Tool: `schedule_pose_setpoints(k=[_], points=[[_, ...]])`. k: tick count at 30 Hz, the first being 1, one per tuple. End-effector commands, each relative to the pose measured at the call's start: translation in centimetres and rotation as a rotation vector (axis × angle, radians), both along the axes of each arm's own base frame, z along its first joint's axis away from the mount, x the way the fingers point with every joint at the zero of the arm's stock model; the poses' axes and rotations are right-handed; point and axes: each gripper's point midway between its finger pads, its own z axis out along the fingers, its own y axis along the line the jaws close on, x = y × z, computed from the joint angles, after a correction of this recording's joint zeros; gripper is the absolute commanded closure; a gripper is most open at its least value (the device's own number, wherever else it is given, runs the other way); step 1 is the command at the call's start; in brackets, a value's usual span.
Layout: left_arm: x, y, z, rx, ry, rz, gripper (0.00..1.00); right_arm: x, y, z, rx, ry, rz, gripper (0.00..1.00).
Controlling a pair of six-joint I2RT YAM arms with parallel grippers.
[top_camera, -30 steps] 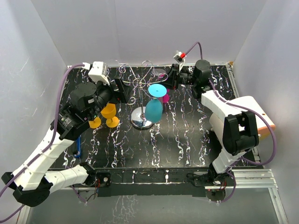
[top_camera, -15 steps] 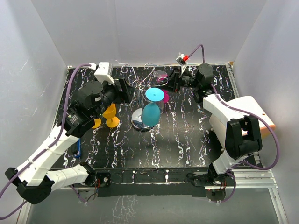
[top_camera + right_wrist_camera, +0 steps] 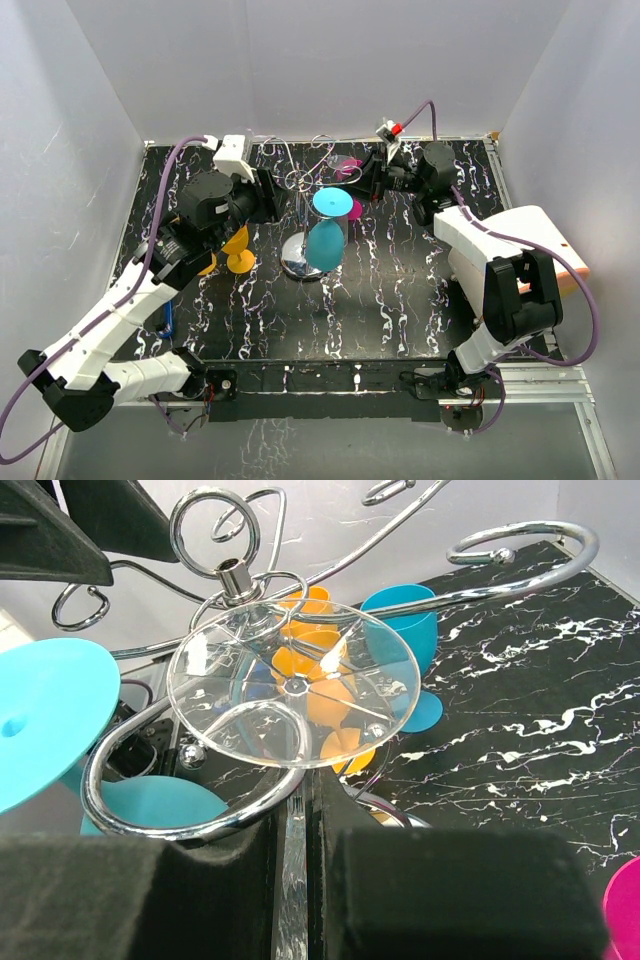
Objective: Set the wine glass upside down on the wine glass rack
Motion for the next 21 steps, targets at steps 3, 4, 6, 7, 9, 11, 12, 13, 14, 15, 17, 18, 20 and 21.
schedule_pose_setpoints(k=[3,4,6,7,9,11,12,13,14,15,17,18,20,21], points=[[0.5,-0.7,0.4,-0.031,-0.008,-0.011,0.55,-1.3,0.0,3.4,0.048,-0.125,-0.014,1.0],[0.5,-0.8,0.2,-0.031,-0.002,-0.014,0.56,-1.4,0.0,3.3,0.048,-0.123,-0.011,1.0],[0.6,-1.0,-0.3,-0.028,0.012,-0.013,0.59,-1.6,0.0,3.3,0.05,-0.123,-0.009,1.0],[0.6,-1.0,-0.5,-0.027,0.018,-0.011,0.61,-1.7,0.1,3.3,0.052,-0.123,-0.008,1.0],[0.7,-1.0,-0.7,-0.026,0.024,-0.007,0.63,-2.0,0.1,3.5,0.056,-0.126,-0.006,1.0],[0.8,-1.1,-0.6,-0.03,0.02,-0.006,0.64,-2.2,0.2,3.6,0.057,-0.128,-0.003,1.0],[0.8,-1.0,-0.6,-0.029,0.017,-0.004,0.64,-2.2,0.2,3.6,0.058,-0.127,-0.003,1.0],[0.9,-1.1,-0.5,-0.031,0.015,-0.004,0.64,-2.3,0.2,3.6,0.058,-0.128,-0.001,1.0],[0.9,-1.1,-0.5,-0.03,0.015,-0.005,0.64,-2.3,0.2,3.6,0.058,-0.125,0.001,1.0],[0.9,-1.2,-0.5,-0.031,0.016,-0.009,0.65,-2.4,0.3,3.5,0.057,-0.122,0.004,1.0],[1.0,-1.4,-0.4,-0.031,0.014,-0.013,0.65,-2.5,0.3,3.4,0.057,-0.119,0.004,1.0],[1.1,-1.4,-0.2,-0.034,0.008,-0.014,0.65,-2.5,0.3,3.4,0.058,-0.119,-0.001,1.0],[1.2,-1.6,0.8,-0.041,-0.019,-0.022,0.62,-2.4,0.2,3.4,0.059,-0.118,-0.011,1.0],[1.3,-1.7,1.6,-0.046,-0.036,-0.026,0.61,-2.2,0.2,3.4,0.058,-0.115,-0.016,1.0]])
